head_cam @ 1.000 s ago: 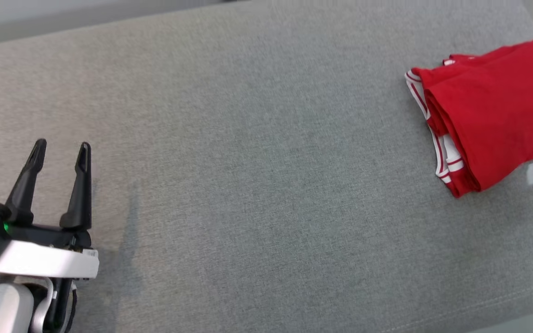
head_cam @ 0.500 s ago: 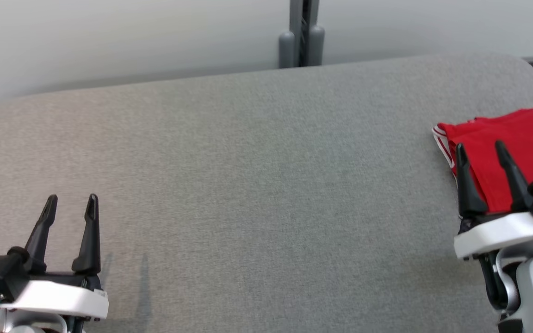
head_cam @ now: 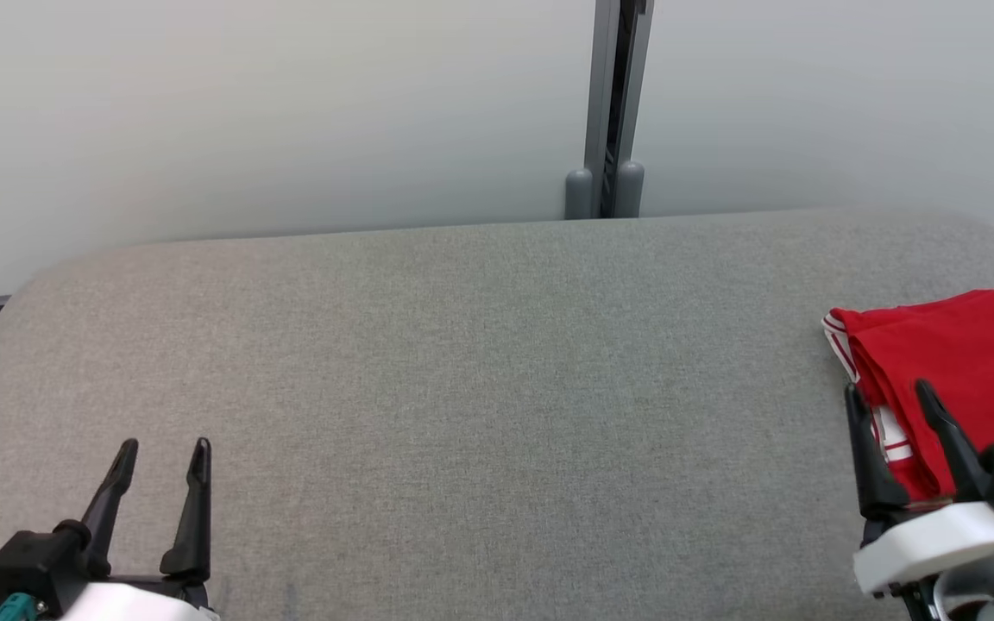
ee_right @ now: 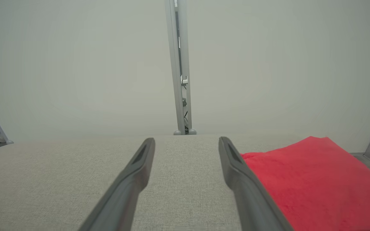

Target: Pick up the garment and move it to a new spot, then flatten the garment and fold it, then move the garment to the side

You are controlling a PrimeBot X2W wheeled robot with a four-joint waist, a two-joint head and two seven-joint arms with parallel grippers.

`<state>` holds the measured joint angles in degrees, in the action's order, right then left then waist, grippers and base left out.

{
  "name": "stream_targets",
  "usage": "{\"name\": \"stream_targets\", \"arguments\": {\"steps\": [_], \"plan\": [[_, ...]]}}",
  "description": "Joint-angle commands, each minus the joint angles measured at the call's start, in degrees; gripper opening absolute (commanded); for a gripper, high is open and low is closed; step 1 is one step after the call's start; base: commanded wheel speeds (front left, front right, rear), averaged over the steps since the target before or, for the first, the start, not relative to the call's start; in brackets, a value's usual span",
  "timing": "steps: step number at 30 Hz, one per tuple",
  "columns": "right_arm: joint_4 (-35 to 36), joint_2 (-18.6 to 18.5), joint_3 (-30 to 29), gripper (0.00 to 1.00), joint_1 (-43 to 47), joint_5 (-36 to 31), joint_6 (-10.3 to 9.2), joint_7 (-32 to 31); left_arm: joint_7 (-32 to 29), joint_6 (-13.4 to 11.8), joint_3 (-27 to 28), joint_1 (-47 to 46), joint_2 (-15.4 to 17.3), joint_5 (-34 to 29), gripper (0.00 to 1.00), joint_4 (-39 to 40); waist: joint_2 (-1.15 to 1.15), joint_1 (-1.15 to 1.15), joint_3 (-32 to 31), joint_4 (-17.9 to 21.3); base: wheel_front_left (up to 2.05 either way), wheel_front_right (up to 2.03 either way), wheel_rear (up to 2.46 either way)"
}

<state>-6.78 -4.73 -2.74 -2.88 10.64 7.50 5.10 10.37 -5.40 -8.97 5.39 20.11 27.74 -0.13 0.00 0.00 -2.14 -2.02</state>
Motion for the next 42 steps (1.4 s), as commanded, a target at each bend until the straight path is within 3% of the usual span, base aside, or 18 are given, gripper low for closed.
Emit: {"name": "stream_targets", "arguments": {"steps": [1, 17, 42], "plan": [[0.7, -0.2, -0.3, 1.0, 1.0, -0.1, -0.02, -0.3, -0.1, -0.4, 0.0, 0.5, 0.1, -0.3, 1.0, 0.2, 0.0, 0.0, -0.5, -0.1, 0.0, 0.0, 0.0], [10.1, 1.0, -2.7, 1.0, 9.4, -0.6, -0.02, -4.4, -1.7, -1.8, -0.8, 3.0, 0.7, -0.4, 1.0, 2.2, 0.0, 0.0, -1.9, 0.1, 0.0, 0.0, 0.0], [10.4, 1.7, -3.3, 1.0, 9.5, 0.4, -0.02, -4.0, -2.5, -2.5, -1.1, 2.9, 1.2, 1.0, 1.0, 2.8, 0.0, 0.0, -2.0, 0.1, 0.0, 0.0, 0.0]]}}
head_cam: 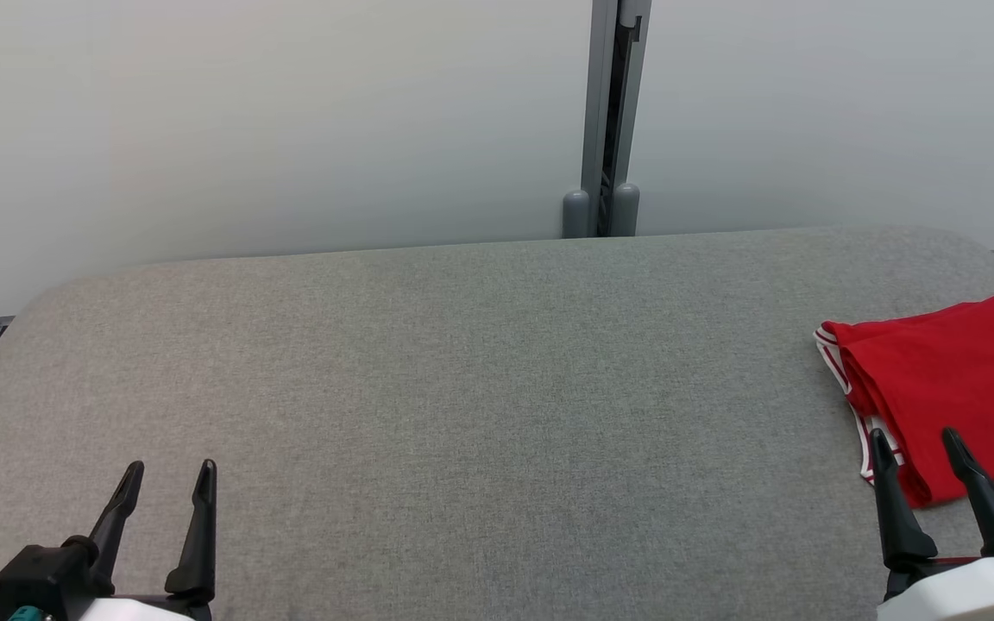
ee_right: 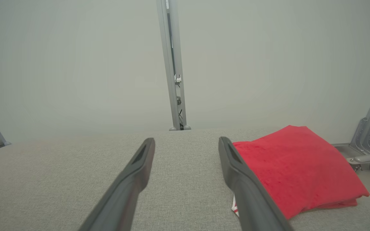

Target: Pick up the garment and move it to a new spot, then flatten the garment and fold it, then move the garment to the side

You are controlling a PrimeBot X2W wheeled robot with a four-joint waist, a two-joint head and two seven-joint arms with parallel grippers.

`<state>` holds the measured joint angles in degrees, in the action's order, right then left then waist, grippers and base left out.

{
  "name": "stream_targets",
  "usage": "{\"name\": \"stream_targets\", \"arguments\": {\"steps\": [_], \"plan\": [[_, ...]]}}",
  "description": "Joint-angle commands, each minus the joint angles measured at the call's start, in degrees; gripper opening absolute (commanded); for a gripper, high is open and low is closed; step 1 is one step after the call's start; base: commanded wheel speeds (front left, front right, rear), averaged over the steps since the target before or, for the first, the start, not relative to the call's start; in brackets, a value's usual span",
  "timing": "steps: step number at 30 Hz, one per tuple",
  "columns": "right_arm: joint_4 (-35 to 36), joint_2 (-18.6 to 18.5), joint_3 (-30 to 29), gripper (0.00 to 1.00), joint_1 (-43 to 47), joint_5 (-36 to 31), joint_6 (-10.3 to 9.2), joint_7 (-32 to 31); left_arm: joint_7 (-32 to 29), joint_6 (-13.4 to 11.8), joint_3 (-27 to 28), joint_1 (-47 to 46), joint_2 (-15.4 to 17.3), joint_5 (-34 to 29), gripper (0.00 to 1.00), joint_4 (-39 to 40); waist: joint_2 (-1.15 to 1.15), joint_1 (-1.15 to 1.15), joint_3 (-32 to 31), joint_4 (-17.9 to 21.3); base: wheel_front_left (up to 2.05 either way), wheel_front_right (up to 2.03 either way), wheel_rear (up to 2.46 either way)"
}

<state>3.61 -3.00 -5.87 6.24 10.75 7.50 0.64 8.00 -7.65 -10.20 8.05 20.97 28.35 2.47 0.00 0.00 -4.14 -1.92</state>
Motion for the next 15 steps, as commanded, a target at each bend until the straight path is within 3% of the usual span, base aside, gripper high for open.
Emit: {"name": "stream_targets", "arguments": {"steps": [1, 12, 13, 15], "plan": [[0.0, 0.0, -0.2, 1.0, 0.4, 0.4, -0.02, 0.4, -0.1, -0.3, 0.1, 0.2, 0.4, 0.4, 1.0, 0.2, 0.0, 0.0, 0.0, 0.0, 0.0, 0.0, 0.0], [-0.4, 0.0, 0.0, 1.0, 0.7, 1.1, -0.02, 0.9, -0.4, -0.1, -0.5, -0.8, 0.8, 0.4, 1.0, -0.1, 0.0, 0.0, 0.0, -0.2, 0.0, 0.0, 0.0], [-0.5, 0.1, 0.2, 0.0, 0.2, 0.9, 0.0, 0.5, -0.4, 0.0, -0.6, -0.1, 0.4, 0.4, 0.0, 0.0, 0.0, 0.0, 0.0, -0.2, 0.0, 0.0, 0.0], [-1.5, 0.4, 0.3, 0.0, 0.4, 1.0, 0.0, 0.4, -0.4, 0.0, -0.9, 0.3, -0.5, 0.6, 0.0, -0.9, 0.0, 0.0, 0.1, -0.2, 0.0, 0.0, 0.0]]}}
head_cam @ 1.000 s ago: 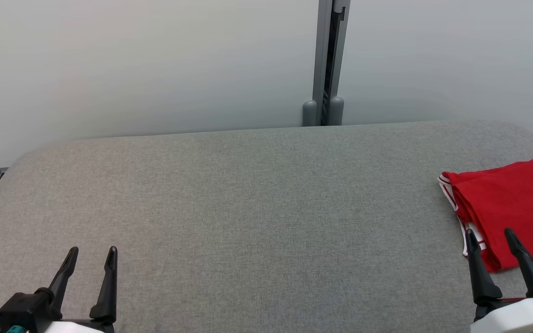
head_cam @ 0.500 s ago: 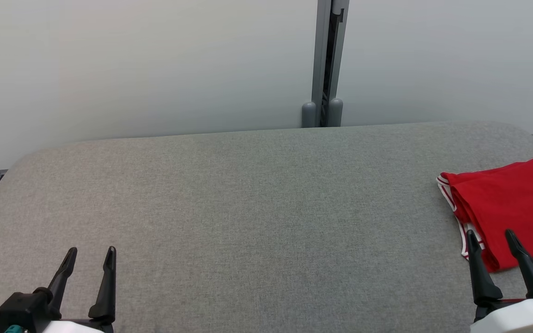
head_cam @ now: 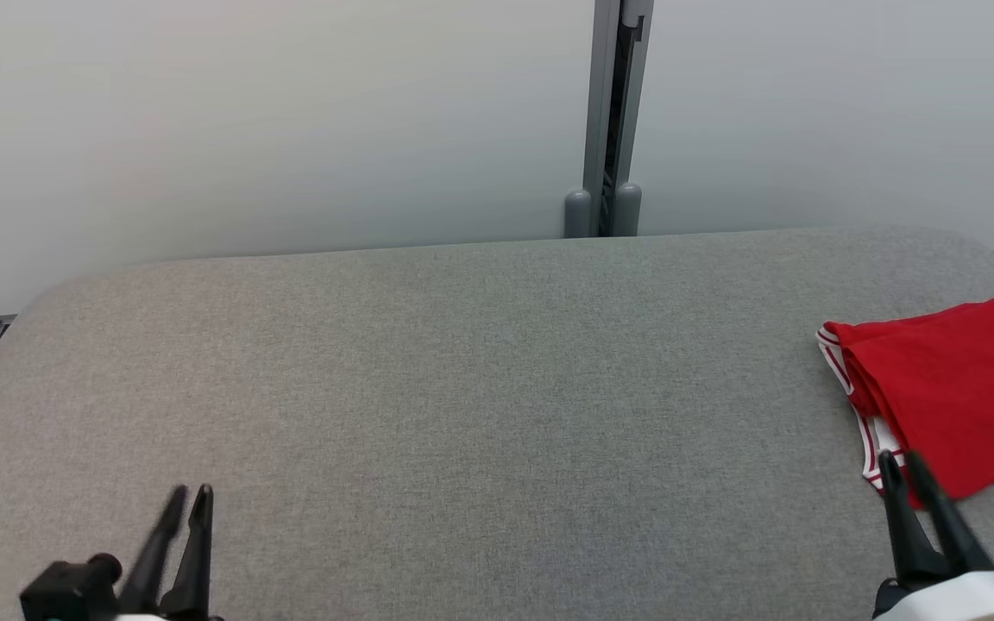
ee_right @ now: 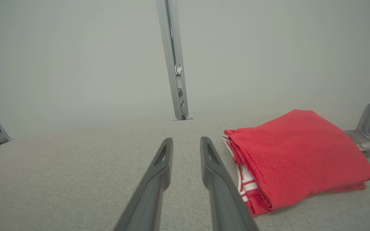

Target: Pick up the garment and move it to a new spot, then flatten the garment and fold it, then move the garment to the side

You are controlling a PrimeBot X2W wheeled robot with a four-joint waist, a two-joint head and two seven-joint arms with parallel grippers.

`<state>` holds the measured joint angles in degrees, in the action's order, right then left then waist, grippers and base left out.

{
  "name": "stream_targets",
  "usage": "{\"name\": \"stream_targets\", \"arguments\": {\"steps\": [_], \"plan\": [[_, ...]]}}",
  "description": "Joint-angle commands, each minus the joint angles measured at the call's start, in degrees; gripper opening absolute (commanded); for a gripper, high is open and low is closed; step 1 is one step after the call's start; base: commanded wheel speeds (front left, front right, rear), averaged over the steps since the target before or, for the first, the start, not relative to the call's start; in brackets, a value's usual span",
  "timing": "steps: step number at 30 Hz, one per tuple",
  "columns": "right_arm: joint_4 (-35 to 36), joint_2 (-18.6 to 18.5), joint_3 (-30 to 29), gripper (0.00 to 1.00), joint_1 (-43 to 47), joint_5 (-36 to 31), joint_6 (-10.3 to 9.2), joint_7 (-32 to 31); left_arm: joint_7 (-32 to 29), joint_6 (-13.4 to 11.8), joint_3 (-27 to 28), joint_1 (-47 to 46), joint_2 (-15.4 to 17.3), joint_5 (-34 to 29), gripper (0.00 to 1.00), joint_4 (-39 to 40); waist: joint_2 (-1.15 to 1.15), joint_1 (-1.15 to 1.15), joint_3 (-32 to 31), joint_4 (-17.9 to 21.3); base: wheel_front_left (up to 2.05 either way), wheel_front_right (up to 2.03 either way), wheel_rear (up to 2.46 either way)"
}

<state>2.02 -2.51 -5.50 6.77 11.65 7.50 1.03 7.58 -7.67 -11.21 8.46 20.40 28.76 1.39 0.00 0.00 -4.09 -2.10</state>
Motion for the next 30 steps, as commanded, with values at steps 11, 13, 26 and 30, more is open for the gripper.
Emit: {"name": "stream_targets", "arguments": {"steps": [11, 13, 26, 30], "plan": [[-3.6, 0.1, -2.2, 0.0, -2.8, 10.6, 0.0, -4.0, 0.8, 1.8, 0.5, -0.2, -2.7, 8.8, 0.0, -0.3, 0.0, 0.0, 0.3, 0.2, 0.0, 0.0, 0.0], [-4.1, 0.0, -2.6, 0.0, -3.3, 12.6, 0.0, -4.6, 1.0, 2.1, 0.7, -0.4, -3.2, 10.4, 0.0, -0.4, 0.0, 0.0, 0.4, 0.2, 0.0, 0.0, 0.0], [-7.4, -0.1, -4.8, 0.0, -6.3, 24.2, 0.0, -8.7, 1.9, 4.4, 1.3, -1.2, -5.7, 20.1, 0.0, -0.9, 0.0, 0.0, 0.8, 0.4, 0.0, 0.0, 0.0], [-8.3, -0.1, -5.4, 0.0, -7.2, 27.4, 0.0, -9.9, 2.2, 4.9, 1.5, -1.5, -6.4, 22.7, 0.0, -1.0, 0.0, 0.0, 1.0, 0.5, 0.0, 0.0, 0.0]]}}
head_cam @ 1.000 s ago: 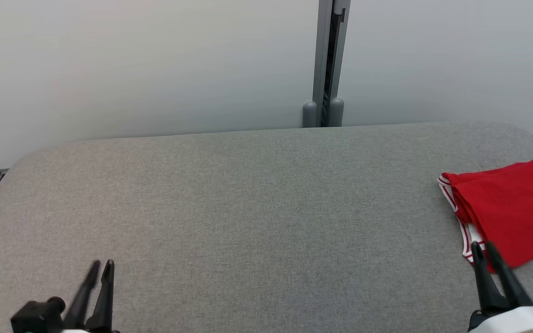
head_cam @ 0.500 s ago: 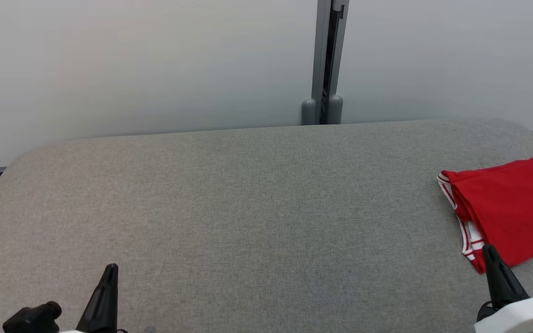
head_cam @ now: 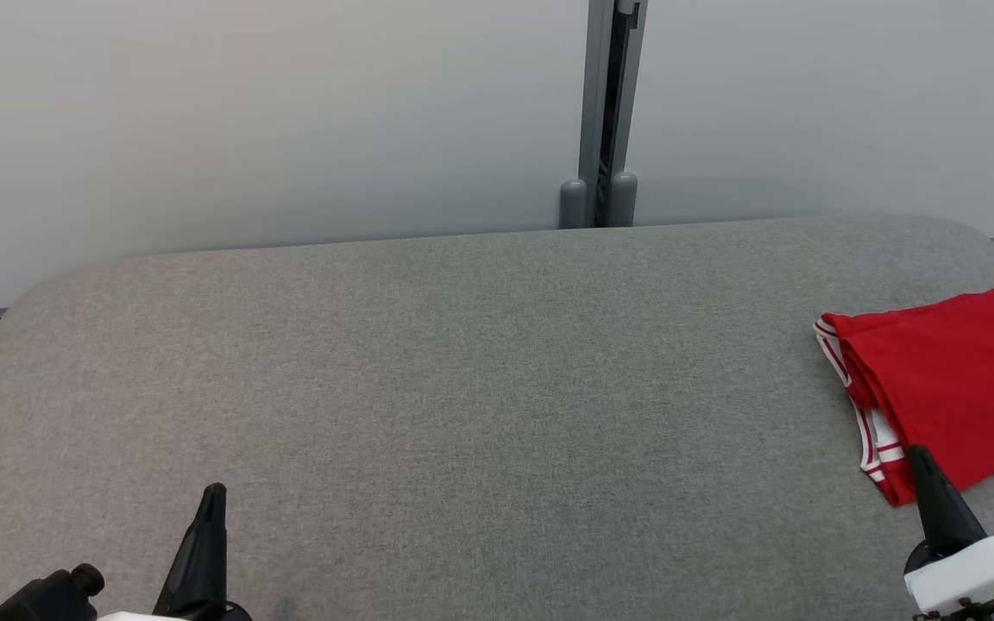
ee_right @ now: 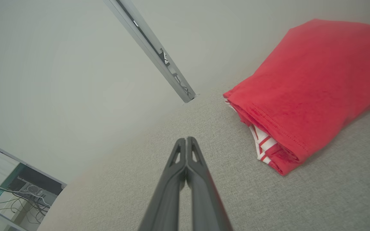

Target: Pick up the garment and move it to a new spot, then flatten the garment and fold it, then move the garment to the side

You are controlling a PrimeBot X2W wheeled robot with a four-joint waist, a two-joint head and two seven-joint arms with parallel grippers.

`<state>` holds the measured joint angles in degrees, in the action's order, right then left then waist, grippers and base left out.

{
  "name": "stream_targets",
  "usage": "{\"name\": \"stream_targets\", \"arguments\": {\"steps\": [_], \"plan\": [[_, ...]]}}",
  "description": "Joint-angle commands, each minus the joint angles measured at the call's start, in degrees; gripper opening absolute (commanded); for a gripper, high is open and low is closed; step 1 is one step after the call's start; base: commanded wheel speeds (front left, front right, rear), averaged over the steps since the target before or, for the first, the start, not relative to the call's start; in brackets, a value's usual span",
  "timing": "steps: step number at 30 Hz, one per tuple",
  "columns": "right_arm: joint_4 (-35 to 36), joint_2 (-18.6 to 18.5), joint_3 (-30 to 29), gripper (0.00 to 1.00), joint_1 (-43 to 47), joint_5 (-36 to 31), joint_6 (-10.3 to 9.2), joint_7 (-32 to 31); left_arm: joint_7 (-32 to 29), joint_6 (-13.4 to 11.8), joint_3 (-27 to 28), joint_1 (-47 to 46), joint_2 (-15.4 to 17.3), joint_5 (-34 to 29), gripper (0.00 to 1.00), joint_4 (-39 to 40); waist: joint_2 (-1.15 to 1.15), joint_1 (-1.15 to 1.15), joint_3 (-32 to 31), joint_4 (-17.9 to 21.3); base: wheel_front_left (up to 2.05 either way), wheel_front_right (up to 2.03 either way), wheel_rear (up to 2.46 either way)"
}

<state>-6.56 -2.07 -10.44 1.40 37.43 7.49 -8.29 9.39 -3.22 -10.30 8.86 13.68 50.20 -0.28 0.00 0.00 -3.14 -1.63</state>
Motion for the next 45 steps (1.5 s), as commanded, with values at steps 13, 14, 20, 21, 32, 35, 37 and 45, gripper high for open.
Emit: {"name": "stream_targets", "arguments": {"steps": [13, 14, 20, 21, 32, 35, 37, 45], "plan": [[-2.5, -0.7, -2.3, 0.0, -4.3, 11.3, 0.01, -4.0, 1.2, 2.3, 1.2, -2.4, -1.8, 9.3, 0.0, 0.3, 0.0, 0.0, 0.5, 0.2, 0.0, 0.0, 0.0], [-2.6, -0.7, -2.4, 0.0, -4.5, 12.0, 0.01, -4.2, 1.2, 2.4, 1.2, -2.5, -2.0, 9.8, 0.0, 0.3, 0.0, 0.0, 0.5, 0.2, 0.0, 0.0, 0.0], [-3.8, -0.7, -3.3, 0.0, -5.6, 15.9, 0.01, -5.6, 1.6, 3.2, 1.4, -2.8, -2.9, 13.2, 0.0, 0.2, 0.0, 0.0, 0.7, 0.3, 0.0, 0.0, 0.0], [-4.0, -0.7, -3.4, 0.0, -5.7, 16.6, 0.01, -5.9, 1.6, 3.3, 1.5, -2.8, -3.0, 13.6, 0.0, 0.1, 0.0, 0.0, 0.7, 0.4, 0.0, 0.0, 0.0], [-5.8, -0.8, -4.6, 0.0, -7.3, 22.7, 0.01, -8.0, 2.1, 4.4, 1.8, -3.2, -4.4, 18.7, 0.0, -0.1, 0.0, 0.0, 1.1, 0.5, 0.0, 0.0, 0.0], [-6.3, -0.8, -4.9, 0.0, -7.8, 24.3, 0.01, -8.6, 2.3, 4.8, 1.9, -3.2, -4.7, 20.1, 0.0, -0.1, 0.0, 0.0, 1.2, 0.6, 0.0, 0.0, 0.0], [-6.6, -0.8, -5.1, 0.0, -8.0, 25.5, 0.01, -9.1, 2.4, 5.0, 2.0, -3.3, -5.0, 21.0, 0.0, -0.2, 0.0, 0.0, 1.2, 0.6, 0.0, 0.0, 0.0], [-7.9, -0.9, -6.0, 0.0, -9.1, 29.8, 0.01, -10.6, 2.7, 5.8, 2.2, -3.6, -6.0, 24.5, 0.0, -0.3, 0.0, 0.0, 1.5, 0.7, 0.0, 0.0, 0.0]]}}
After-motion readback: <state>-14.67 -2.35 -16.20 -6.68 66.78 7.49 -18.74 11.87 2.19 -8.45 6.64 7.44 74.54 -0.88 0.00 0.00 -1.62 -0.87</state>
